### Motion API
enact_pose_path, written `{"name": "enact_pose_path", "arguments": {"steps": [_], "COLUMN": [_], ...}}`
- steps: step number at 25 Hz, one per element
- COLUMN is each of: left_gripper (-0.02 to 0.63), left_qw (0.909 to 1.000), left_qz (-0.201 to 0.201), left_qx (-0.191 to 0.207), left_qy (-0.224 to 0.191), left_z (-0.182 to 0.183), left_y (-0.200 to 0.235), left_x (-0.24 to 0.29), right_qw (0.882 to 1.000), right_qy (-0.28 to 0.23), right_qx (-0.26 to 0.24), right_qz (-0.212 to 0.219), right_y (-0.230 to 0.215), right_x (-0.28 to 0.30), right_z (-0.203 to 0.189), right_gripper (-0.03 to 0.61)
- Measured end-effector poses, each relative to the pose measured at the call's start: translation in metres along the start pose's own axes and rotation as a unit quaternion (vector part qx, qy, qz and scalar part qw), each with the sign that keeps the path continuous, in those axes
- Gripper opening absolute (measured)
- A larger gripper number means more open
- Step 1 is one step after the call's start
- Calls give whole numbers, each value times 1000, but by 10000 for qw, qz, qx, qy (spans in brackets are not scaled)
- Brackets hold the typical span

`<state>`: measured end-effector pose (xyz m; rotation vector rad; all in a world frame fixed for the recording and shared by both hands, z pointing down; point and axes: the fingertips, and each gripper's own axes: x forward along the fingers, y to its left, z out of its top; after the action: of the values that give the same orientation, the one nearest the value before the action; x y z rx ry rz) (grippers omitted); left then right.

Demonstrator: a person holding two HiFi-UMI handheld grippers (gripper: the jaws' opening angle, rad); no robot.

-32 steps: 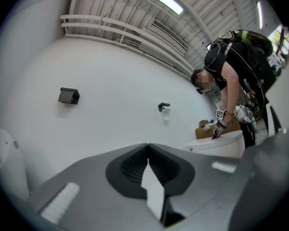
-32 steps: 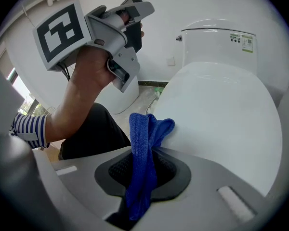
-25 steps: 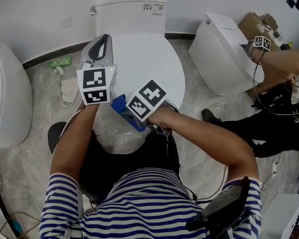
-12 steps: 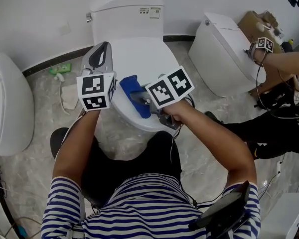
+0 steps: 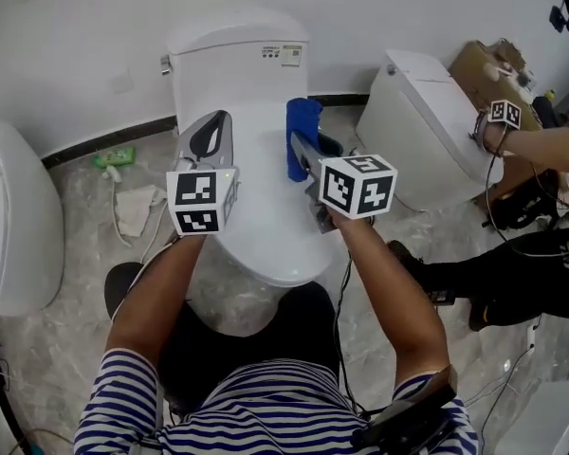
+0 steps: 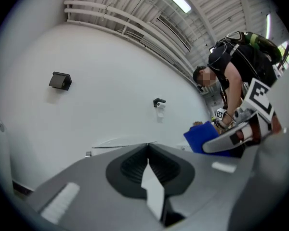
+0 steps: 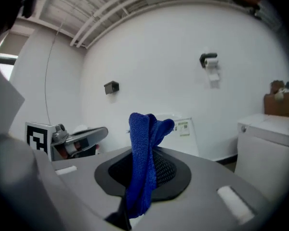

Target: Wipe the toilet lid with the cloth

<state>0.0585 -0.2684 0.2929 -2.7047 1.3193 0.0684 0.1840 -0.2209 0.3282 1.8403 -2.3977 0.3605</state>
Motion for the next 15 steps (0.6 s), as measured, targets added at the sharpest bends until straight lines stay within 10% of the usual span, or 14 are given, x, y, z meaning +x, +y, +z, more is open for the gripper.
{"name": "enact_pose_path", "arguments": {"steps": [6, 15], "left_gripper": [5, 5], "left_qw": [10000, 10000], "left_qz": [-22, -39], "left_qx": [-50, -53], "left_qy": [19, -21], "left_z": [-4, -4], "left_y": [-4, -11], "left_x": [12, 17], "right_qw": [9807, 9756], "right_qy": [-1735, -1947], "right_qx": [-399, -460], "right_qz": [-808, -903], "right_y": [-7, -8], "right_x": [-8, -5], "right_z": [24, 22], "right_gripper": [63, 63]}}
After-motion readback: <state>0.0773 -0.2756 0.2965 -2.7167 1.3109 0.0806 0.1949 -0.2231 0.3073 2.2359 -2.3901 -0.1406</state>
